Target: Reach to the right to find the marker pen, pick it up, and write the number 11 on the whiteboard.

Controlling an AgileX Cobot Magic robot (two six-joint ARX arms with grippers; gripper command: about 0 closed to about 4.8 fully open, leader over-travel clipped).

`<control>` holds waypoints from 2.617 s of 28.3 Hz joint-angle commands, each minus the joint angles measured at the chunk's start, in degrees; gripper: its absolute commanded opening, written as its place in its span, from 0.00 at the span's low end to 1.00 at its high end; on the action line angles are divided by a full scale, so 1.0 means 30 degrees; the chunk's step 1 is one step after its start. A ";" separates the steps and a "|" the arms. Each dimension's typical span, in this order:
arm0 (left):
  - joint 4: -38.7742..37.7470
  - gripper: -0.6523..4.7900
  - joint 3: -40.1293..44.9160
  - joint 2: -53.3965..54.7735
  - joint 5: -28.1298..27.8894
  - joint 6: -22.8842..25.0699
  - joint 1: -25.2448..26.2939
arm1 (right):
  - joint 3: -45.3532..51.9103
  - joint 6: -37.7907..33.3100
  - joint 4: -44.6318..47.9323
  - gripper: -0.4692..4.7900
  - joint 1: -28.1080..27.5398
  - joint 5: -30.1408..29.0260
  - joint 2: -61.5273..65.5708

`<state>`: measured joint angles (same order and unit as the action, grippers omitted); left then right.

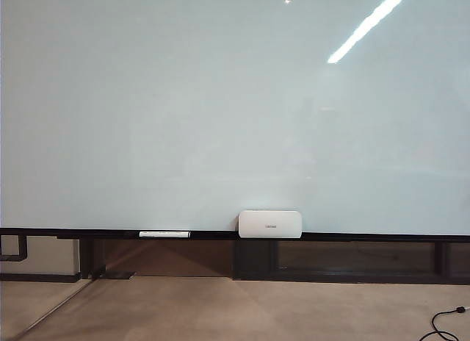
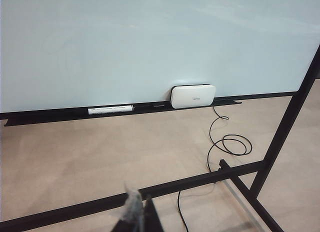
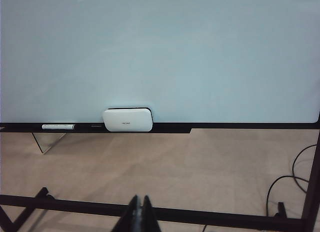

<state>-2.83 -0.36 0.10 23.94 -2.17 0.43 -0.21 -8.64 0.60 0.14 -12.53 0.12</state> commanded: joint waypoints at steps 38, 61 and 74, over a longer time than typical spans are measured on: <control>0.1785 0.11 -0.0058 0.0015 0.7031 -0.2076 -0.0255 | 0.0000 -0.1224 0.0568 0.08 0.0000 0.3177 0.0022; 0.5610 0.11 -0.0095 0.2958 0.2506 -0.3162 -0.5821 | -0.2783 -0.1253 0.1982 0.08 0.0809 0.3774 0.1727; 0.9158 0.11 -0.3883 1.3726 0.3643 -0.1450 -0.5821 | -0.6215 -0.0510 0.6244 0.08 0.0772 0.3869 1.0965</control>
<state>23.29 -9.91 38.87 33.26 -8.12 -17.02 -17.72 -11.20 15.51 2.44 -1.10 30.89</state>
